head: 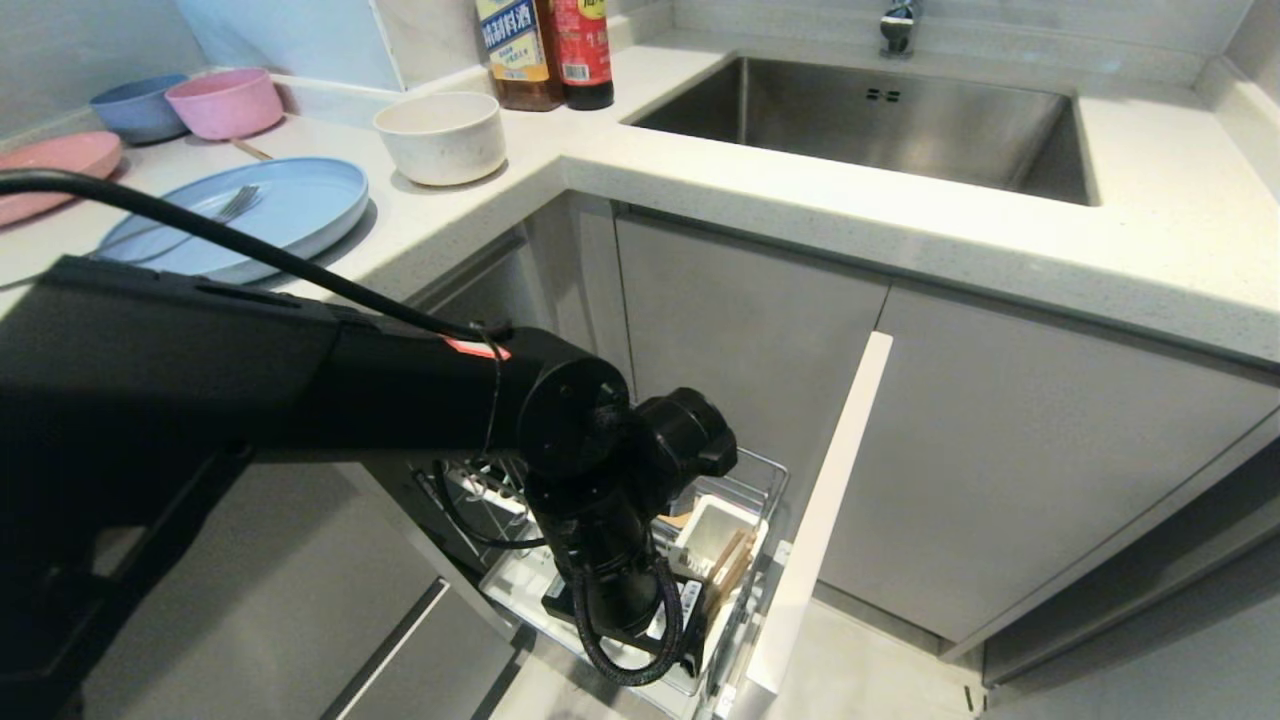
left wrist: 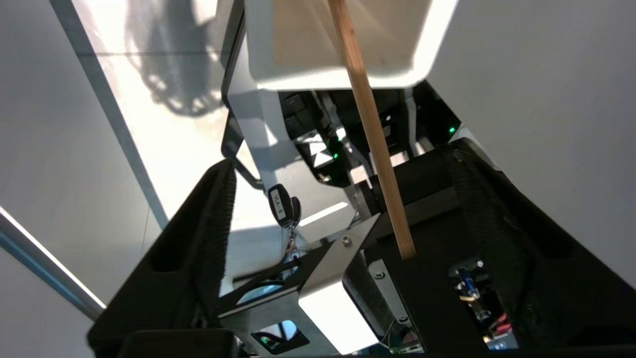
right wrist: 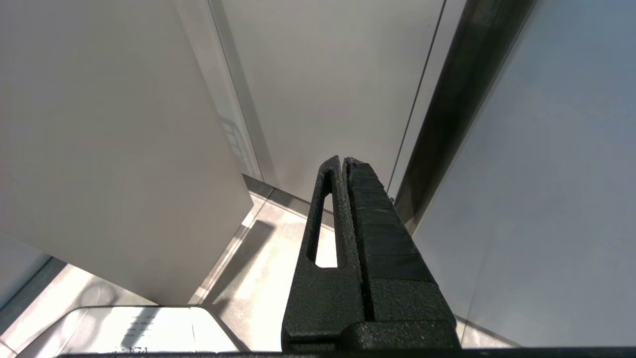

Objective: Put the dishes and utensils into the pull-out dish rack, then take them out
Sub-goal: Pick up the fork and place it in the cupboard

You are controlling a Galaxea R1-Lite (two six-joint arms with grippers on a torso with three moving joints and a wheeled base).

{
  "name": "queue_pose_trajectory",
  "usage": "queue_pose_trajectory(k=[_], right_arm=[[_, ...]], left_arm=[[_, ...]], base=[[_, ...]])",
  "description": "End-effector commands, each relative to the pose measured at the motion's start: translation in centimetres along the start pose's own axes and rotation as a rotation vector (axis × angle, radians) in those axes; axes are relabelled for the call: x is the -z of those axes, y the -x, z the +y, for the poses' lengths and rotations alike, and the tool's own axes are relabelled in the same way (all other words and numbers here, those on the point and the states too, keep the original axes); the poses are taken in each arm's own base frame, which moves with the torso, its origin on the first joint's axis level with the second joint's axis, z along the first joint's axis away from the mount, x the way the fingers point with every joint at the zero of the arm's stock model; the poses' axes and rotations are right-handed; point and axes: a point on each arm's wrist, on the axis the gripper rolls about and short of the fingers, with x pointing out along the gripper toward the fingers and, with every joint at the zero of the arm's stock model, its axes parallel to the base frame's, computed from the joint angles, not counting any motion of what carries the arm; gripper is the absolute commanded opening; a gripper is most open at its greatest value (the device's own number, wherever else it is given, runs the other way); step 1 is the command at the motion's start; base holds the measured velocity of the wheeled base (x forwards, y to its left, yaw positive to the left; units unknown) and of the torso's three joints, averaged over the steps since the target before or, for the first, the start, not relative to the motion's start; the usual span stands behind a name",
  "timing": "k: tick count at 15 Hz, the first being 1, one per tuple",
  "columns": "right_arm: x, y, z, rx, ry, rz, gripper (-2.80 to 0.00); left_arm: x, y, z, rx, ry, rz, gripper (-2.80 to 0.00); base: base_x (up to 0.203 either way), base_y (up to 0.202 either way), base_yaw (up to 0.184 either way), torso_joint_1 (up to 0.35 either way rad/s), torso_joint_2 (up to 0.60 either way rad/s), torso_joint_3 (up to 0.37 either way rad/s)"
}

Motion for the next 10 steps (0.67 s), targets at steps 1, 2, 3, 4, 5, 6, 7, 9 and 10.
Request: queue_pose_trajectory(k=[1,2,3,4,5,6,7,9,10], right_arm=[[0.0,0.0,0.0,0.000,0.000,0.002,-2.80],[0.0,0.0,0.0,0.000,0.000,0.002,-2.80],[0.0,0.0,0.0,0.000,0.000,0.002,-2.80],[0.0,0.0,0.0,0.000,0.000,0.002,-2.80],[0.0,0.0,0.0,0.000,0.000,0.002,-2.80],[0.0,0.0,0.0,0.000,0.000,0.002,-2.80],[0.0,0.0,0.0,0.000,0.000,0.002,-2.80],[0.0,0.0,0.0,0.000,0.000,0.002,-2.80],[0.0,0.0,0.0,0.000,0.000,0.002,-2.80]], left_arm=[[0.6,2.0,0.3,0.015,0.003,-0.046,0.00],[1.0,2.8,0.4,0.017,0.003,-0.065,0.00],[1.3,3.5,0.5,0.017,0.003,-0.082,0.00],[1.9,4.5,0.7,0.021,0.004,-0.109,0.00],[2.5,5.5,0.9,0.024,0.004,-0.134,0.00],[3.1,6.4,1.2,0.029,0.004,-0.155,-2.80],[3.7,7.2,1.4,0.035,0.004,-0.176,-2.80],[4.8,8.7,2.0,0.010,0.013,-0.226,-2.80],[5.4,9.4,2.3,-0.020,0.025,-0.260,-2.80]], base=[[0.000,0.000,0.000,0.000,0.00,0.000],[0.000,0.000,0.000,0.000,0.00,0.000],[0.000,0.000,0.000,0.000,0.00,0.000],[0.000,0.000,0.000,0.000,0.00,0.000],[0.000,0.000,0.000,0.000,0.00,0.000],[0.000,0.000,0.000,0.000,0.00,0.000],[0.000,0.000,0.000,0.000,0.00,0.000],[0.000,0.000,0.000,0.000,0.00,0.000],[0.000,0.000,0.000,0.000,0.00,0.000]])
